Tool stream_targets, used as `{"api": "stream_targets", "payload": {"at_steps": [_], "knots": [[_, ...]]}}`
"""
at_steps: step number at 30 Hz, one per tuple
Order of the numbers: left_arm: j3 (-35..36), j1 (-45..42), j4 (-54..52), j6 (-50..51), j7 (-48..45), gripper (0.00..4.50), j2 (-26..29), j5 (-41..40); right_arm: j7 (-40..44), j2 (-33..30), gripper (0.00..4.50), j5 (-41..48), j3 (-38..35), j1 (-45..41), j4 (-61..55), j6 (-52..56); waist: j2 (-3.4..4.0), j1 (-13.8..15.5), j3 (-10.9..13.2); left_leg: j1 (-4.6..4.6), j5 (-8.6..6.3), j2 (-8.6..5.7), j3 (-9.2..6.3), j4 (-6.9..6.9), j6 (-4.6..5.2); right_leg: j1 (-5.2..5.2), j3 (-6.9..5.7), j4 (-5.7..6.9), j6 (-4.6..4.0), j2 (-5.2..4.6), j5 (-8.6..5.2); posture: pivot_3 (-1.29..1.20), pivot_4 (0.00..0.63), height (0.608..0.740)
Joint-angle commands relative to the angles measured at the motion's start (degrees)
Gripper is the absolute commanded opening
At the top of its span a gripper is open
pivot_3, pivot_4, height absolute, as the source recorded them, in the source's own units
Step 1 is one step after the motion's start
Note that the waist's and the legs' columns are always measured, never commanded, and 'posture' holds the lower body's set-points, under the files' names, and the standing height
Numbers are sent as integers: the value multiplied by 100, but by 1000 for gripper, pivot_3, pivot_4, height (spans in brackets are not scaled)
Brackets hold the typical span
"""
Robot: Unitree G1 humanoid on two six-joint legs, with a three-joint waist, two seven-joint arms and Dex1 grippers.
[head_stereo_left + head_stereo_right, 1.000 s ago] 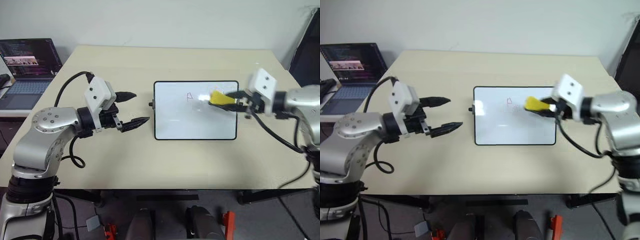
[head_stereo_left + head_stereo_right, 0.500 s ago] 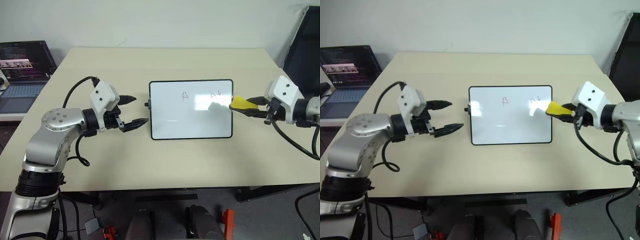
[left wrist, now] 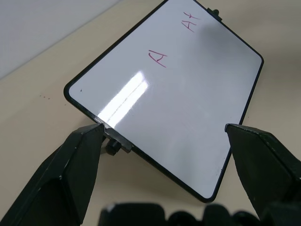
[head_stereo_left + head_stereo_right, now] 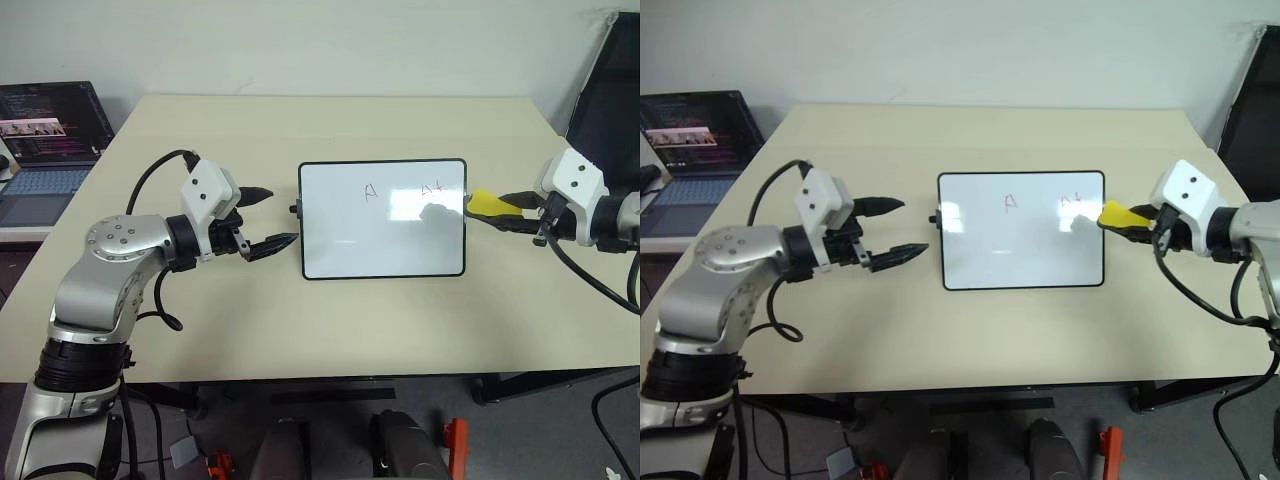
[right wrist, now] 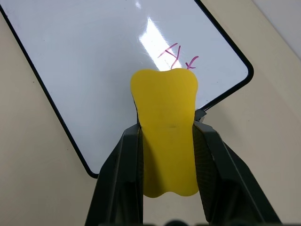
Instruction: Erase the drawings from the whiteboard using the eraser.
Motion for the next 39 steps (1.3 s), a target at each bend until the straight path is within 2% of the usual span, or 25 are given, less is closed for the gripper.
{"api": "stream_targets", "payload": {"at_steps": [1, 3, 7, 13, 16, 22, 27, 33, 37, 39], "knots": [[84, -190, -12, -101, 17, 4500, -9, 5, -66, -37, 1102, 67, -136, -175, -120, -51, 0, 0, 0, 0, 0, 0, 0, 0, 0, 0, 0, 0, 0, 0, 0, 0, 150, 740], [76, -199, 11, -103, -11, 4500, -10, 14, -127, 151, 1102, 185, -126, -294, -190, -29, 0, -12, 0, 0, 0, 0, 0, 0, 0, 0, 1, 0, 0, 0, 0, 0, 150, 740], [-1, -230, 134, -177, -58, 4500, -28, 84, -830, 1285, 1102, 147, 227, -841, -233, -96, 0, -93, 0, 6, 0, 3, 1, 1, 0, 0, 4, 9, -1, 4, 2, 0, 150, 740], [-76, -301, 178, -223, -60, 4500, -77, 161, -2325, 2738, 1102, -796, 874, -1685, 907, -482, 0, -42, 0, 1, 1, 3, -3, 3, 0, -4, 2, 14, -3, 7, 3, 0, 150, 740], [-88, -268, 186, -242, -51, 4500, -80, 193, -2591, 3202, 1102, -938, 1039, -1884, 1345, -638, 0, -6, 0, -5, 1, 0, -3, 2, -1, -7, 0, 12, -3, 0, 5, 0, 150, 740], [-105, -223, 156, -234, -40, 4500, -83, 239, -2812, 3402, 1102, -1497, 1452, -2028, 2060, -847, 0, 39, 0, -10, 0, -3, -5, -3, -1, -8, -6, 8, -3, -5, 5, 0, 150, 740], [-78, -191, 115, -207, -32, 4500, -89, 251, -2648, 3446, 1101, -1805, 1823, -1931, 2288, -694, -1, -1, -1, -1, 0, -3, -6, 1, -1, -6, -6, 19, -4, -4, 5, 0, 150, 740], [-69, -123, 39, -186, -32, 4500, -72, 240, -1581, 3206, 1099, -1730, 2354, -1399, 1527, -504, -7, -30, -8, 11, 1, -3, -7, 6, -1, 1, -4, 33, -3, -2, 5, 0, 150, 740], [-84, -139, 30, -173, -39, 4500, -83, 229, -1308, 3117, 1098, -1780, 2544, -1089, 1088, -364, -7, -31, -8, 20, 1, -5, -6, 11, -1, -1, -2, 59, -4, -1, 4, 0, 150, 740], [-100, -160, 44, -172, -31, 4500, -97, 237, -1523, 3189, 1098, -1839, 2447, -1114, 1140, -315, -7, -32, -8, 29, 2, -5, -5, 12, -1, 0, 0, 73, -6, 0, 1, 0, 150, 740]]}}
